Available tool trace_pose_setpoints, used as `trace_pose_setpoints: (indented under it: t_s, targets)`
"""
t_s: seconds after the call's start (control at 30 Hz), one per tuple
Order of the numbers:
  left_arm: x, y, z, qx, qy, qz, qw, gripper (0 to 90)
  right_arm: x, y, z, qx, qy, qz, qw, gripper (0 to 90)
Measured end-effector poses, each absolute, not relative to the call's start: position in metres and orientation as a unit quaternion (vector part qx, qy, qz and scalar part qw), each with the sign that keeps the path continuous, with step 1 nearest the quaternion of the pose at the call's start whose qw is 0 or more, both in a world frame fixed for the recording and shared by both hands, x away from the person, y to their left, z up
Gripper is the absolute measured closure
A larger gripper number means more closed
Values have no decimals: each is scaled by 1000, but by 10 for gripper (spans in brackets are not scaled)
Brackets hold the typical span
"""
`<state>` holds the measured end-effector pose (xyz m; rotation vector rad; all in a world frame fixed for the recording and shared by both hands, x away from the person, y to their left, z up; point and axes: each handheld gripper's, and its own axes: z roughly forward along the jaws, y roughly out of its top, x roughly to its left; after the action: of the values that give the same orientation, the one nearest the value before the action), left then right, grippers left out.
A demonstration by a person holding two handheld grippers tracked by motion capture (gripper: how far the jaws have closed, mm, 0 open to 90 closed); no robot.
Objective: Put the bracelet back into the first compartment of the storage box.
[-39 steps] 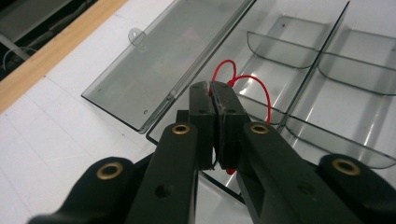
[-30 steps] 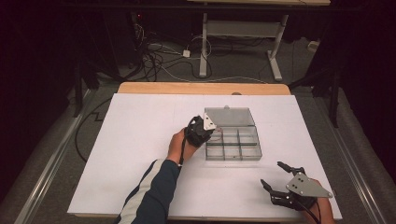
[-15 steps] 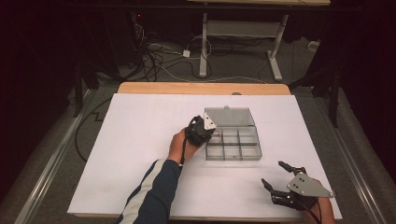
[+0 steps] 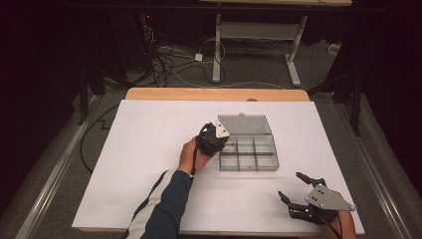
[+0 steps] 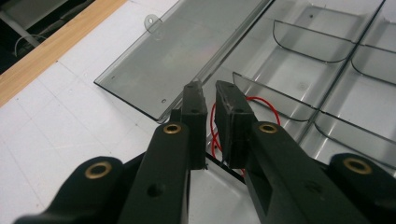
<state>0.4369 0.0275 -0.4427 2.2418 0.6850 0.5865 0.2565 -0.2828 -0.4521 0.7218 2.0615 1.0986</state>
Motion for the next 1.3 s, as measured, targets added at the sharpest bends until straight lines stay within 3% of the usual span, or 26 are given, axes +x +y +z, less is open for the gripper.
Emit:
trace_pose_setpoints:
  t_s: [0.77,1.1,1.3]
  targets:
    - [426,45,-425,853,255,243,384,765,256,-281,-453,275,794,421,341,217]
    - [423,50,-421,852,248,248,389,680,256,-282,-452,276,794,422,341,217]
    - [420,51,-420,849,249,265,383,547,256,-282,-452,276,794,420,342,217]
